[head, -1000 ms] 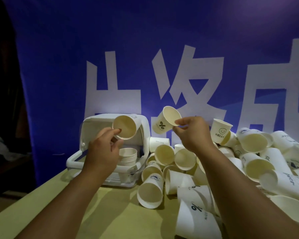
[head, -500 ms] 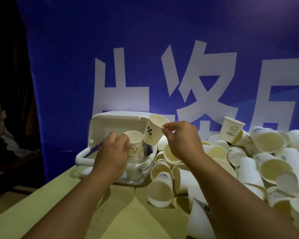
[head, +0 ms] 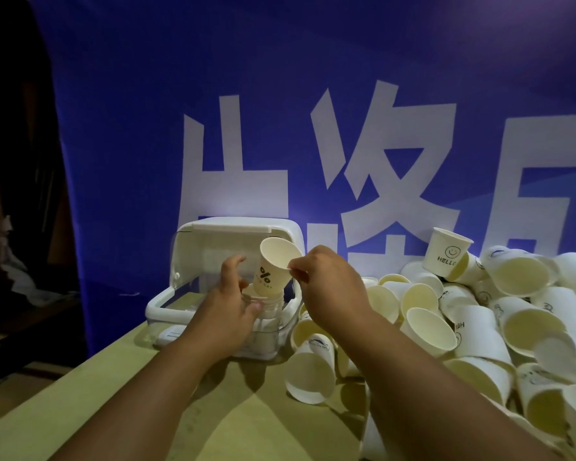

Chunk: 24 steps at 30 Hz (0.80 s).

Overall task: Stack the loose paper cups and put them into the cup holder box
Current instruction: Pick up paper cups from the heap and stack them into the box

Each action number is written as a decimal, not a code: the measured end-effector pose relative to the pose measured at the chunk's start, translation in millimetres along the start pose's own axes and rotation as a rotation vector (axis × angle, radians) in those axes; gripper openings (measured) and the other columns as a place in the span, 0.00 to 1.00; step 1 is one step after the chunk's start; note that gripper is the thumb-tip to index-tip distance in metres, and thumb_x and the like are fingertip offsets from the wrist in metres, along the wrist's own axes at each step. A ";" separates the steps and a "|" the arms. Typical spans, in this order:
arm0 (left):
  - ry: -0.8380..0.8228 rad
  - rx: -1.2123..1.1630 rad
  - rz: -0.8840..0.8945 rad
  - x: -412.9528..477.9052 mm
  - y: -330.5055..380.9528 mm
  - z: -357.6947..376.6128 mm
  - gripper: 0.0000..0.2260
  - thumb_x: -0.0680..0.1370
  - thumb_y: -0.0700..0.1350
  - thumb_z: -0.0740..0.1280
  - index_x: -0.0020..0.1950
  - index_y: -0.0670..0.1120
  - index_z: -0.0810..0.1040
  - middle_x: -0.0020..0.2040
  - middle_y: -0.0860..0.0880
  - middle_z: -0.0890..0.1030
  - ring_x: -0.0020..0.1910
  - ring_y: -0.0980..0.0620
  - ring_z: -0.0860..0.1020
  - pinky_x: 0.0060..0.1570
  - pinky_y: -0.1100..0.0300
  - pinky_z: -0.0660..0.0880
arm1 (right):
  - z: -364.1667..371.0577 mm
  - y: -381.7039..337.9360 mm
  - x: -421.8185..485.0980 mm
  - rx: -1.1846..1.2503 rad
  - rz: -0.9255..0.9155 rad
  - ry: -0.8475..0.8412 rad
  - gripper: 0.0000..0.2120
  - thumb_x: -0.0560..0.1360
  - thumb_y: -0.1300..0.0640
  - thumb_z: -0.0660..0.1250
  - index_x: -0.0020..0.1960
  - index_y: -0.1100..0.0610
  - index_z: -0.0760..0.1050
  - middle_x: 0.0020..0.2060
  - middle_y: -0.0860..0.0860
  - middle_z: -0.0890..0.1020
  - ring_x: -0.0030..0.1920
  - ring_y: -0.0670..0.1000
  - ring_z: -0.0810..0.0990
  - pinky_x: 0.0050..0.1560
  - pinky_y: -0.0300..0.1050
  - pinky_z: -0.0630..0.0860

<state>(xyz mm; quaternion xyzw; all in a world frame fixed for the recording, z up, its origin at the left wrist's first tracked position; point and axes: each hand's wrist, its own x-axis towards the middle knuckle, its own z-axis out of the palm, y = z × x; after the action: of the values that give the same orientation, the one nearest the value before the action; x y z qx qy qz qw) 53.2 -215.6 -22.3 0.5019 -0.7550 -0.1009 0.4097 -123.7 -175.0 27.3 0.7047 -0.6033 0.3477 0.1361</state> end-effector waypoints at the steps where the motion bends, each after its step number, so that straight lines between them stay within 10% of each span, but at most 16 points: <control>1: 0.000 0.016 0.035 -0.9 -0.1 -0.1 0.42 0.80 0.46 0.70 0.74 0.69 0.40 0.73 0.49 0.71 0.63 0.50 0.77 0.61 0.46 0.78 | 1.0 -0.6 -0.4 -0.026 -0.018 -0.022 0.05 0.76 0.57 0.71 0.50 0.50 0.82 0.48 0.49 0.77 0.44 0.49 0.76 0.48 0.40 0.77; 6: -0.021 0.089 0.157 0.6 1.4 0.1 0.36 0.83 0.51 0.64 0.76 0.74 0.42 0.74 0.52 0.66 0.67 0.55 0.70 0.62 0.50 0.76 | 8.8 -1.4 1.8 0.005 -0.033 -0.102 0.07 0.75 0.62 0.71 0.48 0.50 0.81 0.48 0.48 0.78 0.43 0.49 0.77 0.49 0.41 0.79; 10: 0.060 0.058 0.090 4.2 -2.6 5.8 0.20 0.84 0.55 0.58 0.76 0.62 0.61 0.69 0.55 0.68 0.67 0.51 0.72 0.62 0.48 0.78 | 11.9 -4.4 -1.5 0.170 -0.035 -0.235 0.26 0.78 0.64 0.67 0.74 0.50 0.69 0.61 0.51 0.80 0.56 0.52 0.80 0.59 0.44 0.76; 16: 0.198 0.111 0.124 5.3 -4.3 10.0 0.04 0.85 0.53 0.55 0.57 0.56 0.68 0.58 0.55 0.72 0.56 0.52 0.75 0.50 0.56 0.81 | 20.5 -1.8 0.6 0.167 -0.067 -0.300 0.30 0.77 0.67 0.66 0.74 0.50 0.64 0.59 0.52 0.80 0.53 0.53 0.80 0.53 0.45 0.78; 24: 0.027 0.263 -0.025 4.8 -5.5 16.0 0.23 0.86 0.53 0.54 0.81 0.53 0.59 0.77 0.52 0.66 0.75 0.50 0.65 0.72 0.49 0.68 | 27.9 6.0 -4.4 0.052 -0.090 -0.491 0.31 0.76 0.65 0.69 0.76 0.53 0.64 0.68 0.54 0.75 0.64 0.56 0.75 0.62 0.47 0.73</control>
<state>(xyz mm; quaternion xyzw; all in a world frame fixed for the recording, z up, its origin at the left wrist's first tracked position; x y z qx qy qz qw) 44.6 -226.5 -33.2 0.5618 -0.7499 0.0007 0.3494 -120.5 -190.2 2.9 0.7974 -0.5772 0.1752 -0.0176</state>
